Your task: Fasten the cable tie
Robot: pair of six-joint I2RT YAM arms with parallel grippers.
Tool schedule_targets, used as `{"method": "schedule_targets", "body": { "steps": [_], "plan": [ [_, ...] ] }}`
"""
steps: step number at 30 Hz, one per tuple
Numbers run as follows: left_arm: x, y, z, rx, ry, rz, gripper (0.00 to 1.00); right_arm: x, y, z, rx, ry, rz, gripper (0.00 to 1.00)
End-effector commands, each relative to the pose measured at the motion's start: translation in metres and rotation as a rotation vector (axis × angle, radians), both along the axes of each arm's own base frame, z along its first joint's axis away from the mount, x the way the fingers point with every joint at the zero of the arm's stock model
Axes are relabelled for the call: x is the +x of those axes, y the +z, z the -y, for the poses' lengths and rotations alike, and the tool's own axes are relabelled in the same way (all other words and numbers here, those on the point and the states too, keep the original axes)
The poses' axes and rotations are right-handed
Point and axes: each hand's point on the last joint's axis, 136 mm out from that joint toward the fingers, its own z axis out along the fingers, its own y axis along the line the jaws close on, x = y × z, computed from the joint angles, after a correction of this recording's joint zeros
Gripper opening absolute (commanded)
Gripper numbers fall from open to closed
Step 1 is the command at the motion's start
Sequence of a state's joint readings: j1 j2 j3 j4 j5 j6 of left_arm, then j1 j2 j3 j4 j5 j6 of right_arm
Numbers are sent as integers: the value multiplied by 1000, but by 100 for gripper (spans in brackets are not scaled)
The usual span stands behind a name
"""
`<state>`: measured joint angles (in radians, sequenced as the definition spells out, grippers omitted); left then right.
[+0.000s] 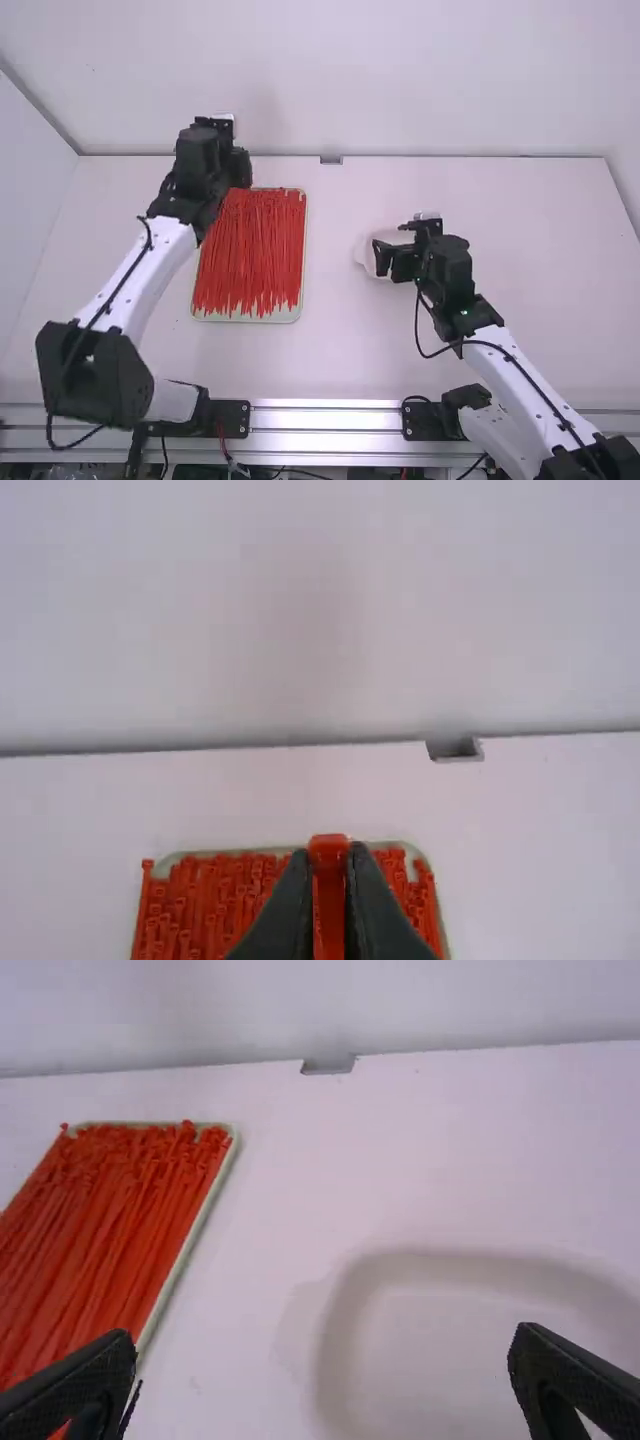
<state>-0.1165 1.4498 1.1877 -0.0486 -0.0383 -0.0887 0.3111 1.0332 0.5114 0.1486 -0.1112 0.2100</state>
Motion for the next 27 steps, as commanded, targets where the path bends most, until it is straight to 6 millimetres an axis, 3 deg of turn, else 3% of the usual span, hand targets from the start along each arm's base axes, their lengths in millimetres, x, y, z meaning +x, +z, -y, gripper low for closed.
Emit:
{"method": "schedule_targets", "body": {
  "steps": [1,4,9,16,22,27],
  "plan": [
    [-23,-5,-3,-21,11,18,2,2,23,-16,50,77,46,99],
    [-39,-8,0,-55,-4,55,2,0,32,-26,87,133,70,99],
    [-59,-14,22,-142,-131,107,2,-9,59,-52,174,293,155,99],
    [-70,-2,63,-271,-333,139,2,-7,88,-59,283,301,223,99],
    [-80,19,104,-267,-450,220,2,-17,116,-79,319,370,330,99],
    [-79,19,106,-252,-417,227,2,-19,123,-88,322,347,365,99]
  ]
}}
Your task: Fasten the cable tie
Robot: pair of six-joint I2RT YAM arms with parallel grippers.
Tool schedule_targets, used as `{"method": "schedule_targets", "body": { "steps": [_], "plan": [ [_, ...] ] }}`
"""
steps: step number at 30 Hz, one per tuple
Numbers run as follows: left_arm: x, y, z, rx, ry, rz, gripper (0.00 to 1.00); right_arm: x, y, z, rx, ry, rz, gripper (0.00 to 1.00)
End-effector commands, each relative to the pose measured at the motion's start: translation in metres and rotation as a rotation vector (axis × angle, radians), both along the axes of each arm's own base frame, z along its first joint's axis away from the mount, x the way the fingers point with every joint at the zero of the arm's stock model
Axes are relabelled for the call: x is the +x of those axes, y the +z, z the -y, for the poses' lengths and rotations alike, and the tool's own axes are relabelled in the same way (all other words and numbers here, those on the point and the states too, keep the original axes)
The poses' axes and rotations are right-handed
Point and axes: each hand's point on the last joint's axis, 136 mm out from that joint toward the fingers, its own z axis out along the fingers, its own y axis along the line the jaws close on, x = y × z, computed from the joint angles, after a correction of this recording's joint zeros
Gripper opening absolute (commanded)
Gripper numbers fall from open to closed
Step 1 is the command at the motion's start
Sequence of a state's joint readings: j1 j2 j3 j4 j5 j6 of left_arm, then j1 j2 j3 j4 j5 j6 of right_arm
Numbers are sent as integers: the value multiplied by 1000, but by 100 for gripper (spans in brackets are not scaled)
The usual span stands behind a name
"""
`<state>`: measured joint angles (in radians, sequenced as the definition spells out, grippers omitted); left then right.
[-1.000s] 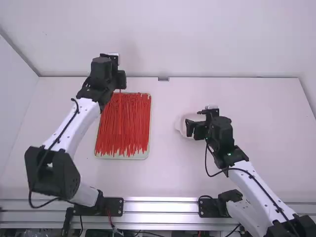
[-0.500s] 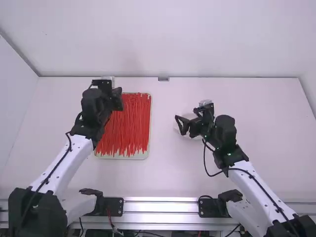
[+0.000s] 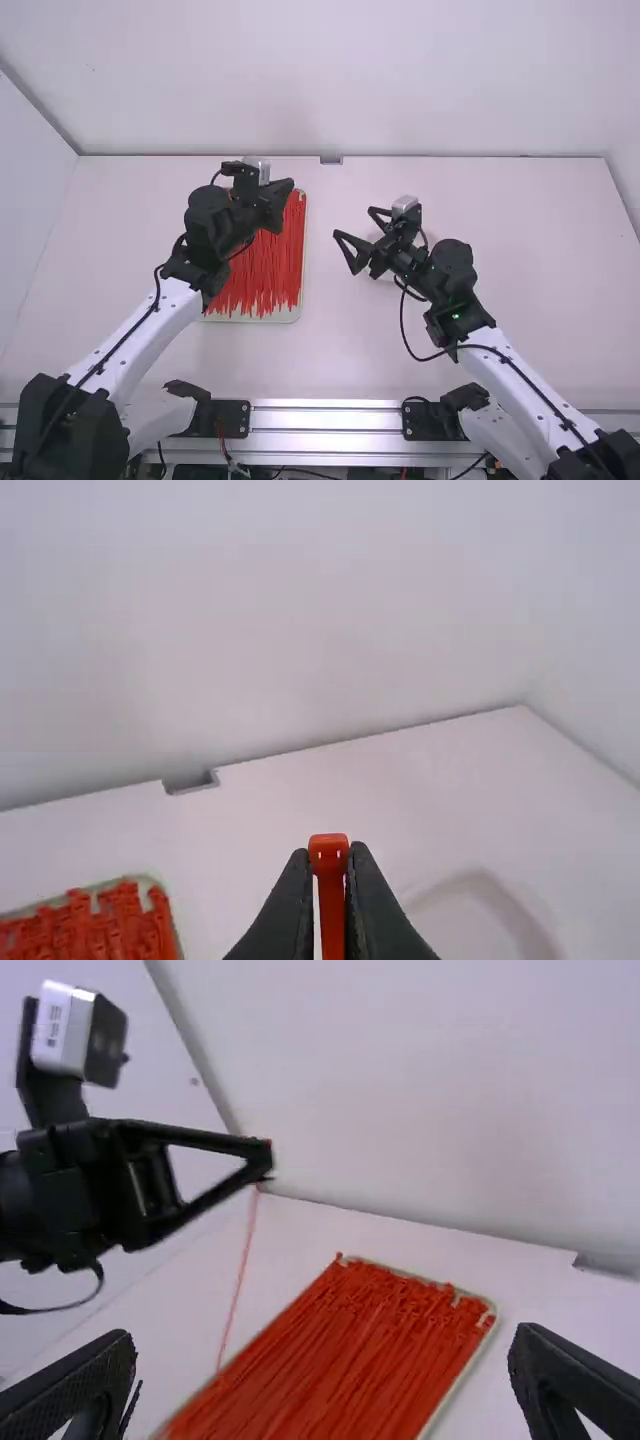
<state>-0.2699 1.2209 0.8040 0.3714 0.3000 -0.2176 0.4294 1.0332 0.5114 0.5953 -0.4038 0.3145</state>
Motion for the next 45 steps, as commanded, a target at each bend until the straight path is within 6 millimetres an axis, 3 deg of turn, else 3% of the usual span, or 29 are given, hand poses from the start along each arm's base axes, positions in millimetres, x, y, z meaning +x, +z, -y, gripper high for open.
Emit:
{"method": "schedule_targets", "body": {
  "steps": [1,6,15,20,25,30,35,37,40,42,45],
  "plan": [
    [-1,8,-5,0,24,24,2,6,18,-4,22,-45,33,99],
    [-8,16,6,-27,-63,46,2,3,21,-15,27,-46,52,99],
    [-17,29,21,-77,-140,74,2,25,1,-40,114,-12,15,99],
    [-19,29,24,-80,-148,72,2,26,-2,-48,167,65,4,100],
    [-30,34,47,-64,-205,108,2,28,-2,-49,183,71,-20,97],
    [-28,32,52,-56,-145,104,2,23,-1,-61,161,111,-31,97],
    [-29,31,55,-40,-148,110,2,25,-5,-65,129,114,-54,87],
    [-31,32,56,-55,-160,104,2,26,-5,-66,124,115,-65,76],
    [-32,34,58,-63,-171,109,2,24,-5,-68,118,133,-74,45],
    [-32,35,58,-65,-171,114,2,24,-5,-69,115,140,-79,35],
    [-32,36,58,-67,-171,117,2,24,-5,-69,116,141,-79,31]
  ]
}}
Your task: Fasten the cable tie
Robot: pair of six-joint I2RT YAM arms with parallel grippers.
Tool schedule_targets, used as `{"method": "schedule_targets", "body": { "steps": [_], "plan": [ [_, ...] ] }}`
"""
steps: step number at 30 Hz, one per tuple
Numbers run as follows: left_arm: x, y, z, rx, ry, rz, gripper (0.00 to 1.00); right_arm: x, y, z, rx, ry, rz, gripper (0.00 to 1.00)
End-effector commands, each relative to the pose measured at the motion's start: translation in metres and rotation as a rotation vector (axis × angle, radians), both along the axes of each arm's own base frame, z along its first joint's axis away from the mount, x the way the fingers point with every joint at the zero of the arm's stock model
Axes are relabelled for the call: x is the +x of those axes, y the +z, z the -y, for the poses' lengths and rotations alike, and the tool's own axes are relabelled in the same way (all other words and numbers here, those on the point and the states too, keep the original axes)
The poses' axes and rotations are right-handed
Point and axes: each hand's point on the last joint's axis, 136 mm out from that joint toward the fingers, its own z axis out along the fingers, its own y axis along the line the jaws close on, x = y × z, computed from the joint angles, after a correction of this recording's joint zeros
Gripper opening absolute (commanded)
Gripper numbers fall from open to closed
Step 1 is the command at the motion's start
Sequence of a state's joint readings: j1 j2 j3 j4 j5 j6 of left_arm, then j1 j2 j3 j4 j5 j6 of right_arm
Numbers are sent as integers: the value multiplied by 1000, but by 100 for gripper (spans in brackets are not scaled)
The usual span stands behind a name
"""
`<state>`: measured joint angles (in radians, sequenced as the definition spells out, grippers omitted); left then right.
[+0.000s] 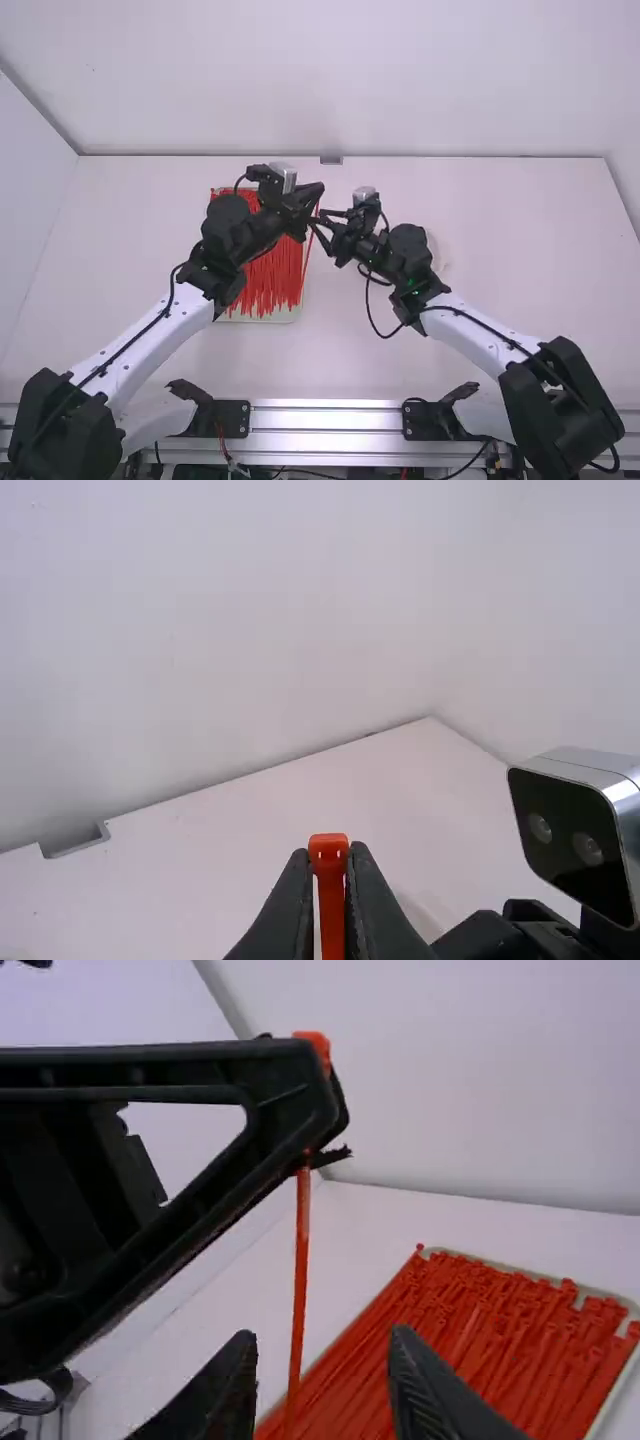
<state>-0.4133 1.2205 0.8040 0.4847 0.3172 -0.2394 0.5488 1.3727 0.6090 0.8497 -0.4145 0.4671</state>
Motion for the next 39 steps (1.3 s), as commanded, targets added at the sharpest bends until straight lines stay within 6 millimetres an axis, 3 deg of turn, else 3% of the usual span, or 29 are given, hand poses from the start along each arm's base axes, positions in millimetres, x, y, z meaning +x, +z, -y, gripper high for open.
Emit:
{"method": "schedule_targets", "body": {
  "steps": [1,3,7,13,14,20,24,29,39],
  "plan": [
    [-6,9,1,-13,-12,20,2,2,16,-4,19,12,31,25],
    [-6,9,1,-13,-13,20,2,2,16,-3,19,12,31,20],
    [-6,9,1,-23,-12,13,2,2,17,-4,25,13,28,0],
    [-6,9,1,-24,-13,9,2,1,17,-3,25,24,30,0],
    [-6,9,1,-29,-13,4,4,0,18,-3,26,35,35,0],
    [-18,16,11,12,-138,44,52,-4,28,11,62,139,45,0],
    [-17,27,6,21,-169,28,61,-7,33,24,74,206,58,0],
    [-33,50,6,45,-322,83,69,-11,40,39,66,284,75,0],
    [-65,84,3,50,-688,204,76,-35,75,40,53,472,211,0]
  ]
}}
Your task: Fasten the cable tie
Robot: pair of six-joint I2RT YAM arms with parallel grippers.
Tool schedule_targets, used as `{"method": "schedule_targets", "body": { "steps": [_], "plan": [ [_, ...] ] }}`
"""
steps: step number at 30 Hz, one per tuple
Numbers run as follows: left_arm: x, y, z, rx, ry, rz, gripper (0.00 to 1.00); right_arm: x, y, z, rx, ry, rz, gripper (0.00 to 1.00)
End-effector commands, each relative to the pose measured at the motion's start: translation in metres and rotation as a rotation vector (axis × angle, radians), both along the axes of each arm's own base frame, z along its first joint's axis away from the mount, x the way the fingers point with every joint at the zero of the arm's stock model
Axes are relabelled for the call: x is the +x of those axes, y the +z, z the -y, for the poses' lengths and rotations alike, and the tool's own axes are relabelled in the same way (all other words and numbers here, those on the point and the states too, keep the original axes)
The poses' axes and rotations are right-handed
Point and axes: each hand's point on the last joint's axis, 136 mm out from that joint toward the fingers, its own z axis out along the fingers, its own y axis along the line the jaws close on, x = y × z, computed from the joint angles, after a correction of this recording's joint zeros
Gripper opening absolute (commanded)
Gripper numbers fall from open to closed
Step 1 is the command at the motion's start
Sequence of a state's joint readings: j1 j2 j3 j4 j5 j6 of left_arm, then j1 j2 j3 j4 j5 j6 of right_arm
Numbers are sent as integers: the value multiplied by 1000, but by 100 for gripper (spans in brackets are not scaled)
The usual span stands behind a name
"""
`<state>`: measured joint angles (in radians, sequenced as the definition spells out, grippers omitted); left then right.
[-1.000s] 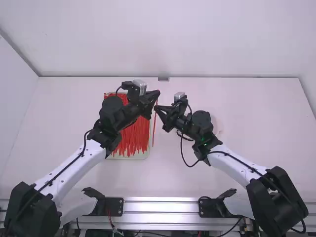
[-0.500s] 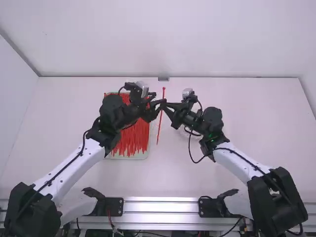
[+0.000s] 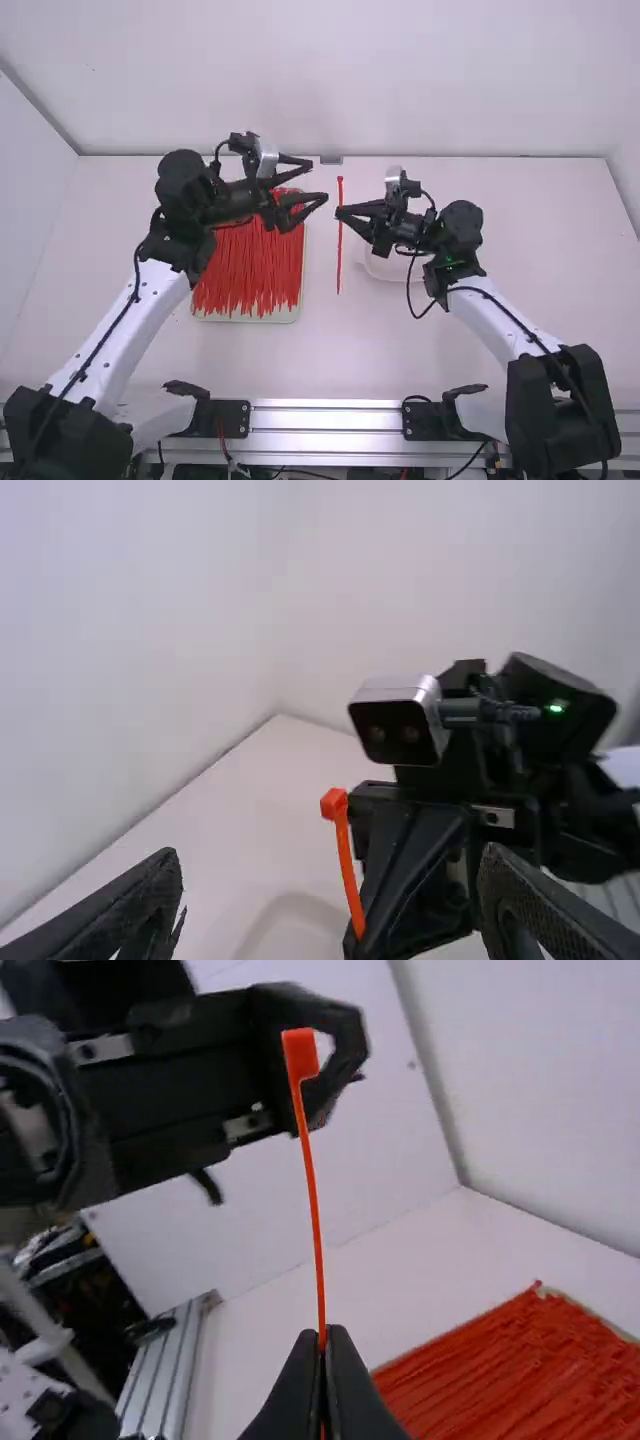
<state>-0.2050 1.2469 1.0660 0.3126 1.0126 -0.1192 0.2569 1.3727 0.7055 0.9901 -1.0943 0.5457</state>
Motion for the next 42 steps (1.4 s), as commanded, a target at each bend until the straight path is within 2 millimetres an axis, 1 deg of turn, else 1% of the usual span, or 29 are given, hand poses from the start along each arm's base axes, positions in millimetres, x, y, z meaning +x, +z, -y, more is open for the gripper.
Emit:
{"method": "schedule_targets", "body": {
  "steps": [1,3,6,9,11,12,15,17,18,20,23,24,25,26,27,32,37,39,42],
  "plan": [
    [-23,10,4,9,-209,46,76,-11,17,-2,0,81,56,0],
    [-23,12,7,8,-291,37,75,-11,23,-3,3,84,74,0],
    [-20,12,12,10,-351,26,72,-11,28,-3,6,86,92,0],
    [-19,11,14,12,-424,19,64,-13,33,-7,9,93,114,0],
    [-15,9,15,10,-448,-11,58,-10,35,-6,15,73,115,0],
    [-13,8,16,9,-450,-18,54,-8,36,-6,17,67,116,0],
    [-12,8,16,9,-447,-20,49,-5,38,-6,24,44,116,0],
    [-15,8,21,10,-458,-13,46,-4,39,-8,29,32,122,0],
    [-15,8,21,10,-458,-13,46,-4,39,-8,29,32,122,0],
    [-19,10,27,10,-475,12,40,-2,40,-11,37,16,119,0],
    [-21,15,32,4,-476,15,35,-5,40,-15,34,25,144,0],
    [-18,15,35,0,-457,7,29,-6,40,-16,35,28,143,0],
    [-16,15,35,-1,-447,10,26,-6,40,-16,35,28,143,0],
    [-16,16,35,-1,-447,11,25,-6,40,-16,35,27,143,0],
    [-17,16,35,0,-449,13,21,-4,40,-14,34,22,143,0],
    [-14,15,32,0,-441,6,16,2,40,-6,38,0,115,0],
    [-14,15,32,0,-439,3,12,2,40,-6,37,0,115,0],
    [-14,15,33,-1,-440,3,12,0,40,-8,37,6,120,0],
    [-15,15,34,-1,-443,4,18,1,43,-7,43,-1,132,0]
  ]
}}
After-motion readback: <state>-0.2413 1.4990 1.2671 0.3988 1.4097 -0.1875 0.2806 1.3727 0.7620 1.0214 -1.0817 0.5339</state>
